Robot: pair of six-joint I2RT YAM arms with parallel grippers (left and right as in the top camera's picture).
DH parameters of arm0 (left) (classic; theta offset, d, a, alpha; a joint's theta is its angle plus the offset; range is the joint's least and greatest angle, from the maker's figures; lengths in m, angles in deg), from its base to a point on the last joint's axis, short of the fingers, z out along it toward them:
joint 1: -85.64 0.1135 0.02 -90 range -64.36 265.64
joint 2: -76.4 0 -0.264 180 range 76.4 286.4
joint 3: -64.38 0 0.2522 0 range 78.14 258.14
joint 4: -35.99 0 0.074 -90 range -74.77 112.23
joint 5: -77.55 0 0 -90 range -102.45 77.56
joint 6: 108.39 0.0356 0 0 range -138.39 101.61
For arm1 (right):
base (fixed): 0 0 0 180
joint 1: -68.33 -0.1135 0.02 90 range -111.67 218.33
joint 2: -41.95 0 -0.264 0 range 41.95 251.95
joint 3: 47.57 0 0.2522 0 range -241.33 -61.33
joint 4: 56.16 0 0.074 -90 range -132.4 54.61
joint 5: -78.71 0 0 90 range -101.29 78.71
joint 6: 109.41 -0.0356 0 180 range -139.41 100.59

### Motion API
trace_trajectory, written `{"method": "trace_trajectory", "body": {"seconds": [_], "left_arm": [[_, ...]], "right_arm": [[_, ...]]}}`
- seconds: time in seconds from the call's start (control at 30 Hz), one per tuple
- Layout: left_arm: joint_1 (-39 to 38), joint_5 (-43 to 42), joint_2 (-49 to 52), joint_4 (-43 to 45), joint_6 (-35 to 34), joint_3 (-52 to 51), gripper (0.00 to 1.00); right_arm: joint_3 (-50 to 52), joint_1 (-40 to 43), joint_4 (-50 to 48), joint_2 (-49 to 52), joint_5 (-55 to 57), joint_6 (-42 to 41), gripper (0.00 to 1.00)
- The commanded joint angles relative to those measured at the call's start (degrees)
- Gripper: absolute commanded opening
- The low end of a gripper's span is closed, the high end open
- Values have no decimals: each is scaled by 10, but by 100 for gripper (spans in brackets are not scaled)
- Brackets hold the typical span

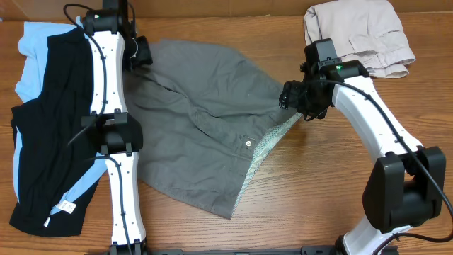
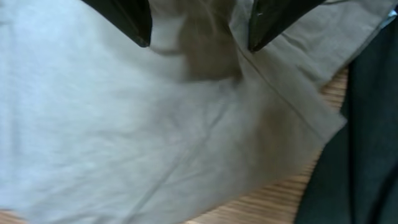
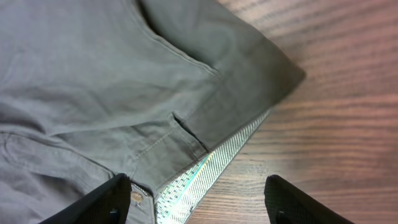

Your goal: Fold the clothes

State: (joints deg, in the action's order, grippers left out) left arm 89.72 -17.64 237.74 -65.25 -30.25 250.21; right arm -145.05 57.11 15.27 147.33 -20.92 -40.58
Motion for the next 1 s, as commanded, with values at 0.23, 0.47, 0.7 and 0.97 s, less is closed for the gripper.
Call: {"method": "trace_trajectory", "body": {"seconds": [0.23, 0.47, 0.7, 0.97], "left_arm": [[-8, -19, -132, -42, 16, 79, 75], [-19, -19, -196, -39, 27, 79, 83], [-19, -18, -217, -41, 29, 79, 83], [-19, -17, -216, -51, 29, 78, 83]], "right_arm": [[70, 0, -60, 4, -29, -64, 66], [140, 0, -175, 5, -22, -68, 60], [203, 0, -276, 12, -20, -69, 56], [244, 0, -345, 12, -6, -87, 34]]}}
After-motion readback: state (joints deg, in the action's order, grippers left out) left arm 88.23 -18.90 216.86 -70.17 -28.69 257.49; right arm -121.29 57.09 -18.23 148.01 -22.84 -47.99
